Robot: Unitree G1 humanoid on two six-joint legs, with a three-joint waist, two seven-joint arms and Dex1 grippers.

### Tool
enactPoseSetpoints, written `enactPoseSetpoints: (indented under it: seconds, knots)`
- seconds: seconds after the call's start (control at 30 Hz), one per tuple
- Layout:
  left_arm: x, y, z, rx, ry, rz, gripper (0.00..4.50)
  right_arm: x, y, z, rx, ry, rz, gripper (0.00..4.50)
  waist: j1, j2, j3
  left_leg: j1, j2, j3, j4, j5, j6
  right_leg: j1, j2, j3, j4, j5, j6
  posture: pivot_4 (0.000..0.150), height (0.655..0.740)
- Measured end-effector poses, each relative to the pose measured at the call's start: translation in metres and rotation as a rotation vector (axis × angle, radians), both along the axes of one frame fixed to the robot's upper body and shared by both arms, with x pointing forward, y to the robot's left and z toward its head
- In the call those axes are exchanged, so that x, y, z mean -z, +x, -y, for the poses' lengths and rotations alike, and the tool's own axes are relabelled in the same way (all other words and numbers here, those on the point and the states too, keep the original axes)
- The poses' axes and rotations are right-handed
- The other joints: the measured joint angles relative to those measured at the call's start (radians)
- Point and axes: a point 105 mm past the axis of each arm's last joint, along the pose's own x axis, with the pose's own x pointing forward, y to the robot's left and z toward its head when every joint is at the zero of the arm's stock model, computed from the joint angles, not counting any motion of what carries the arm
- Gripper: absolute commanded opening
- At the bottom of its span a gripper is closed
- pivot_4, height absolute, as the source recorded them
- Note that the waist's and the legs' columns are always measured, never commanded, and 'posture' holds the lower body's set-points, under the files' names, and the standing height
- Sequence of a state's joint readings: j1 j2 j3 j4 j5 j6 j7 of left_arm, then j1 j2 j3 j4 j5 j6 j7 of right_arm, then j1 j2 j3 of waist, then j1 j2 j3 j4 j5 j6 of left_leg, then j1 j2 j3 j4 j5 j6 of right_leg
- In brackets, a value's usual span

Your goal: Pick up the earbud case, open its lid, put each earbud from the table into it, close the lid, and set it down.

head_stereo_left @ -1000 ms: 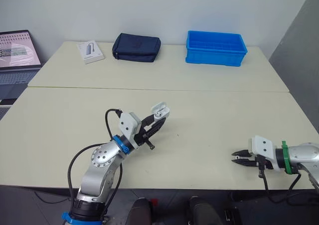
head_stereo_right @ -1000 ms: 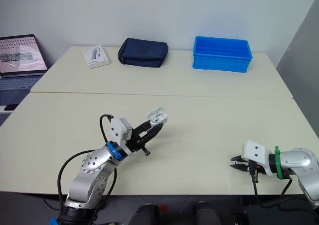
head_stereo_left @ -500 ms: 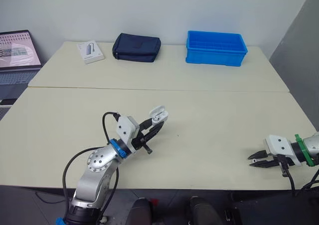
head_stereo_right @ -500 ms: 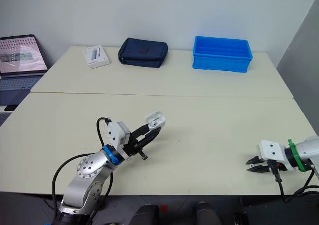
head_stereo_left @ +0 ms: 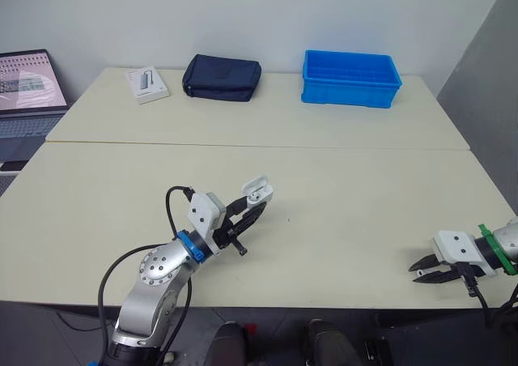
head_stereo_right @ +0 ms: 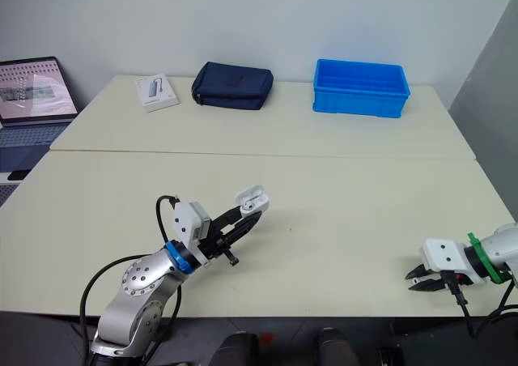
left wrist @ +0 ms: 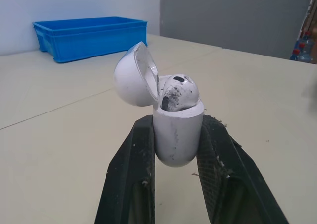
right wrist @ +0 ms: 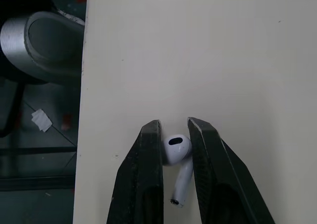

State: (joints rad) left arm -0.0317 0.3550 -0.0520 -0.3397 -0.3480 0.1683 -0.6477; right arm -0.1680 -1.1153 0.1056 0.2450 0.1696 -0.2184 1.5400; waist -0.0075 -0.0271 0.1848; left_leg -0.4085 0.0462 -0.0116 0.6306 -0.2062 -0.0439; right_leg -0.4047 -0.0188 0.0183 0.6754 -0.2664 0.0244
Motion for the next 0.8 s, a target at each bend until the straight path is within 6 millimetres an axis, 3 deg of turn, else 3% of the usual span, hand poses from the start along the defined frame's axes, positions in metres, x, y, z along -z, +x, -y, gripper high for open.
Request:
enactPoseSetpoints:
  seconds: [0.23, 0.43, 0.6, 0.7, 0.8]
  knots:
    - [-0.001, 0.000, 0.000, 0.000, 0.000, 0.000, 0.78, -0.001, 0.001, 0.003, -0.005, -0.015, -0.001, 3.20, 0.000, 0.000, 0.000, 0.001, 0.000, 0.001, 0.000, 0.000, 0.000, 0.001, 0.000, 0.001, 0.000, 0.000, 0.000, 0.150, 0.7376]
    - [0.000, 0.000, 0.000, 0.000, 0.001, -0.013, 0.78, -0.008, 0.003, -0.007, -0.029, 0.011, 0.022, 3.22, 0.000, 0.000, 0.000, 0.002, 0.000, 0.001, 0.000, 0.000, 0.000, 0.001, 0.000, 0.001, 0.002, 0.000, 0.000, 0.150, 0.7376]
    - [0.000, -0.001, 0.002, 0.003, 0.001, -0.019, 0.78, -0.043, 0.002, -0.014, -0.002, 0.009, 0.084, 3.22, 0.004, 0.001, 0.000, 0.001, 0.000, 0.001, 0.000, 0.000, 0.000, 0.001, 0.000, 0.000, 0.002, 0.000, 0.000, 0.150, 0.7376]
    - [0.000, -0.004, 0.003, 0.008, -0.003, -0.022, 0.78, -0.053, -0.011, -0.007, 0.071, -0.098, 0.064, 3.22, 0.007, 0.001, 0.000, 0.001, 0.000, 0.000, 0.000, 0.000, 0.000, 0.000, 0.000, 0.000, 0.001, -0.001, -0.001, 0.150, 0.7376]
    - [0.001, -0.005, 0.004, 0.012, -0.005, -0.027, 0.78, -0.049, -0.018, -0.002, 0.141, -0.227, 0.048, 3.22, 0.008, 0.001, 0.000, 0.001, 0.000, 0.001, 0.000, 0.000, 0.000, 0.000, -0.001, 0.000, 0.002, -0.001, -0.001, 0.150, 0.7376]
